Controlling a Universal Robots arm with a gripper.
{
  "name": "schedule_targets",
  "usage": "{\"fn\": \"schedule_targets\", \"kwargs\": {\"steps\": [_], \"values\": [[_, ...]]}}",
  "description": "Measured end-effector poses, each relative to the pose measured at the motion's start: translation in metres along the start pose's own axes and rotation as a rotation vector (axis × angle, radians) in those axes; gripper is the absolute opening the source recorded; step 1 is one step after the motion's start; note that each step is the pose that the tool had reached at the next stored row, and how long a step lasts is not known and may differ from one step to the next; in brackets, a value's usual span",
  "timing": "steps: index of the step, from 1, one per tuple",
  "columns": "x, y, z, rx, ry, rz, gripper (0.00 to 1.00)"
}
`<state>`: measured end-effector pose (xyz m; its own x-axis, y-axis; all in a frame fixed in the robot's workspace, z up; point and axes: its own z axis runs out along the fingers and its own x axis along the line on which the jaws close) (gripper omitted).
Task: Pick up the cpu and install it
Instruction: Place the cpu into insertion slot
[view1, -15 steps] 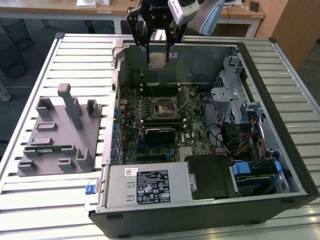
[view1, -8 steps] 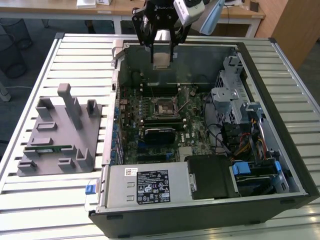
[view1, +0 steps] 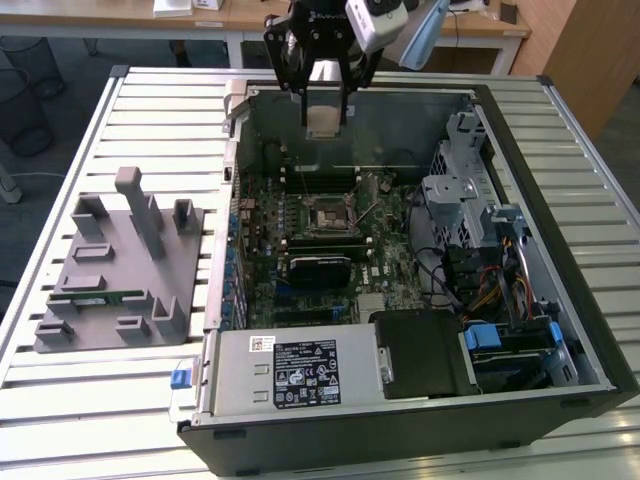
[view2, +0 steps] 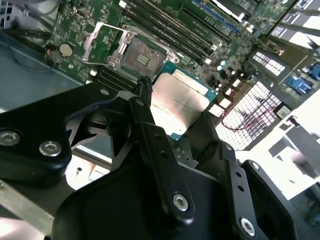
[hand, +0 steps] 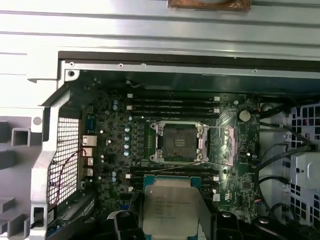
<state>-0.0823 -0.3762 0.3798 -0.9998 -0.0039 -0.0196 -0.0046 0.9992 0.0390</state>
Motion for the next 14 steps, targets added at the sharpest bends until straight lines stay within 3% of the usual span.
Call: {"fn": "schedule_targets", "kwargs": {"steps": [14], "values": [[0.0001,-0.0001,0.0036,0.0056,-0.0125,0.241,0.54]]}}
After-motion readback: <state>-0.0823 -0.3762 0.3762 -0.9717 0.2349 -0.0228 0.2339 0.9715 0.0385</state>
